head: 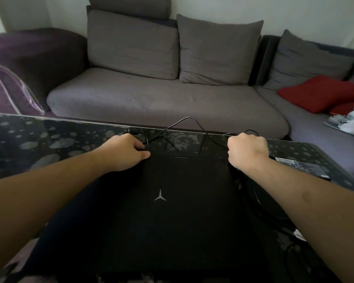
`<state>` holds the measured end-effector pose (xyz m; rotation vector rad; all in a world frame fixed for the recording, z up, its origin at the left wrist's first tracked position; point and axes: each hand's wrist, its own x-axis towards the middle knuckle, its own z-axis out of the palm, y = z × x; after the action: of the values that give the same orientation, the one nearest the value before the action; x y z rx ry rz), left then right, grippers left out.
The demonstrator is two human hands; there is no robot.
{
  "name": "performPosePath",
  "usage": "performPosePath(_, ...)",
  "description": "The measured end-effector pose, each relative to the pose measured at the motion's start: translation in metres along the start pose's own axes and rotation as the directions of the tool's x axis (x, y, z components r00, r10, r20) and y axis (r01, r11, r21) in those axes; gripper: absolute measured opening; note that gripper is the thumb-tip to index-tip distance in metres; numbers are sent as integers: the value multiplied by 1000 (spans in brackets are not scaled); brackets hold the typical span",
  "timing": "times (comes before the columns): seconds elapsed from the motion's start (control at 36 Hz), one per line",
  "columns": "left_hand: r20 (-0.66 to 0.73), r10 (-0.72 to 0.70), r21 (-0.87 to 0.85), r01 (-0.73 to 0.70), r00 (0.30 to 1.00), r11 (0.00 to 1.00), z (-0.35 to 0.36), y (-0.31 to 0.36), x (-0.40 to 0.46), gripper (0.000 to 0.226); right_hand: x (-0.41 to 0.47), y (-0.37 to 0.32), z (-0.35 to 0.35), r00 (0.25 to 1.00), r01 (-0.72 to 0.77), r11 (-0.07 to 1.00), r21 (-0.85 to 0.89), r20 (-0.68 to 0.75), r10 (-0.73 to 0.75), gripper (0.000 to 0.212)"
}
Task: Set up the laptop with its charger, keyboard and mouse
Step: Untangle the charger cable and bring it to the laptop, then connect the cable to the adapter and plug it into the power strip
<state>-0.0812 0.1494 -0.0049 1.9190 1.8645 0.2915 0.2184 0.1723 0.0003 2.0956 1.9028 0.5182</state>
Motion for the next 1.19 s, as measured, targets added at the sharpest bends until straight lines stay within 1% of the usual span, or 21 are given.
performPosePath(0.08,-6,2,-15,-2,1000,1000,0,1,0,42,-1,-5,-5,998,-8,999,-45,60,11,12)
performPosePath(0.14,-7,-7,-39,7,1000,999,-1,1,1,41,1,-8,-7,999,-15,999,-36,45,17,12)
performPosePath(0.17,-11,-16,-47,15,1000,999,-1,1,2,41,3,-9,-8,1000,-18,1000,-9,10,18,10)
performPosePath(0.22,-12,-23,-46,23,1000,999,-2,-1,6,41,8,-11,-6,996,-12,986,168,-90,28,10)
performPosePath(0.28,1,-22,-67,22,1000,997,-2,-2,7,40,13,-13,-1,990,21,905,425,-132,39,13)
performPosePath(0.31,9,-21,-84,22,1000,996,-1,-2,6,40,12,-14,0,993,39,847,530,-116,27,12)
performPosePath(0.33,10,-16,-90,17,1000,996,-1,-4,6,40,11,-16,2,997,42,800,598,-81,8,13)
performPosePath(0.36,2,-10,-89,11,1000,996,1,-5,6,40,8,-17,4,999,35,772,635,-38,-13,20)
performPosePath(0.42,-13,-3,-61,3,1000,998,5,-10,6,41,-1,-18,7,999,1,752,660,27,-25,42)
performPosePath(0.47,-32,-2,-8,2,999,1000,10,-11,5,44,-13,-15,8,999,-30,722,691,1,41,53)
performPosePath(0.53,-83,-7,53,11,997,999,14,-10,2,46,-30,-14,10,991,-47,698,714,-54,122,48)
performPosePath(0.56,-118,-2,79,11,993,997,16,-6,-1,47,-41,-13,11,989,-44,702,711,-66,129,44)
performPosePath(0.61,-167,28,89,-13,986,996,19,2,-10,46,-65,-11,11,995,-41,721,691,-36,92,39)
performPosePath(0.67,-180,80,56,-71,980,996,21,15,-22,47,-87,-9,11,998,-55,727,684,35,43,40)
performPosePath(0.72,-163,135,33,-131,977,991,23,28,-35,46,-106,-7,9,996,-69,712,698,88,10,44)
performPosePath(0.78,-129,189,25,-188,973,982,25,40,-48,43,-121,-3,3,995,-63,725,686,95,-4,44)
performPosePath(0.86,-46,251,10,-251,967,968,31,59,-70,38,-143,-1,-11,987,-57,761,646,149,-53,37)
performPosePath(0.94,35,296,16,-297,955,955,43,71,-90,39,-157,-10,-11,984,-93,724,684,175,-38,27)
performPosePath(1.0,57,315,30,-317,948,948,51,78,-105,39,-166,-11,-7,985,-112,708,697,170,-11,31)
performPosePath(1.08,58,335,54,-338,940,940,61,85,-123,36,-181,-5,-12,975,-154,665,731,222,-19,41)
performPosePath(1.19,72,347,63,-352,935,934,68,96,-143,34,-201,12,-14,963,-196,600,776,269,-32,47)
